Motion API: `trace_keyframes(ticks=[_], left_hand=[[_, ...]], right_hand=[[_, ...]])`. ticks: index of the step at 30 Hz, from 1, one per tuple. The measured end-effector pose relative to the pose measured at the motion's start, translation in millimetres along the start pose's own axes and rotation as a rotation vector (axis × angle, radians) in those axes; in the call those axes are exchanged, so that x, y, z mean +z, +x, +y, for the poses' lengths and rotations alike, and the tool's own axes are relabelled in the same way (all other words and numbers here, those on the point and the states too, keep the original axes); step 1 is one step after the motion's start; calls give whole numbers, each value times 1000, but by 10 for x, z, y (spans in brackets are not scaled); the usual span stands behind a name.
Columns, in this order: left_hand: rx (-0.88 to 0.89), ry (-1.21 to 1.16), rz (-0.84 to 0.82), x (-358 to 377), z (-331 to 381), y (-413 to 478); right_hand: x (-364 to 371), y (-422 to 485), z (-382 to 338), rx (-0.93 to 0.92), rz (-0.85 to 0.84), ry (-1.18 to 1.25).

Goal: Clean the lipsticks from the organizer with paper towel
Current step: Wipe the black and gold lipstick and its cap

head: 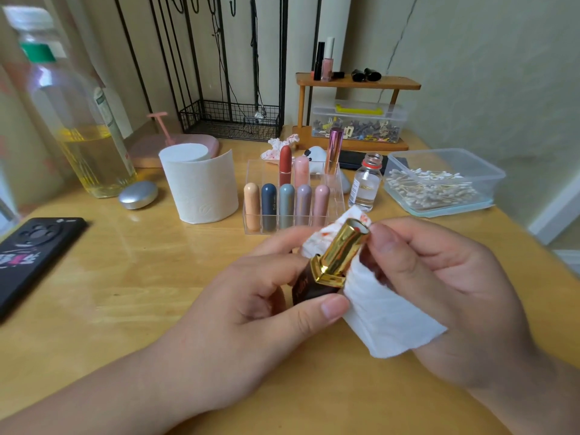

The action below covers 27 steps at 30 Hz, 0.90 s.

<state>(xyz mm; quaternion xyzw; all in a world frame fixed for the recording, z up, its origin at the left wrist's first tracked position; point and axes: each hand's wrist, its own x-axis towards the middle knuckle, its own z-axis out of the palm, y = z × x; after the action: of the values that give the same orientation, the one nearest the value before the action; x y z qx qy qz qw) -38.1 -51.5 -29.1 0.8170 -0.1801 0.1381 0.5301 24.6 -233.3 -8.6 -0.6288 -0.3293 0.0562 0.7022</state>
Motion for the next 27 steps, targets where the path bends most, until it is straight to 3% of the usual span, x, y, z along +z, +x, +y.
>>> trace_keyframes(ticks=[7,16,18,23,27], left_hand=[[-100,-93,-51,-14,-67,-19],[-126,-100,-257,-41,-5,-21],[-143,-77,-212,-6,-13,-42],[-73,-1,144,28,79,-56],[-77,89,91,16,123,-60]], right_hand=[[-43,36,24,90,-268,212],[-54,58,42,151,-271,213],[-56,60,43,162,-266,229],[-53,63,50,155,-194,207],[-2,25,51,112,-205,186]])
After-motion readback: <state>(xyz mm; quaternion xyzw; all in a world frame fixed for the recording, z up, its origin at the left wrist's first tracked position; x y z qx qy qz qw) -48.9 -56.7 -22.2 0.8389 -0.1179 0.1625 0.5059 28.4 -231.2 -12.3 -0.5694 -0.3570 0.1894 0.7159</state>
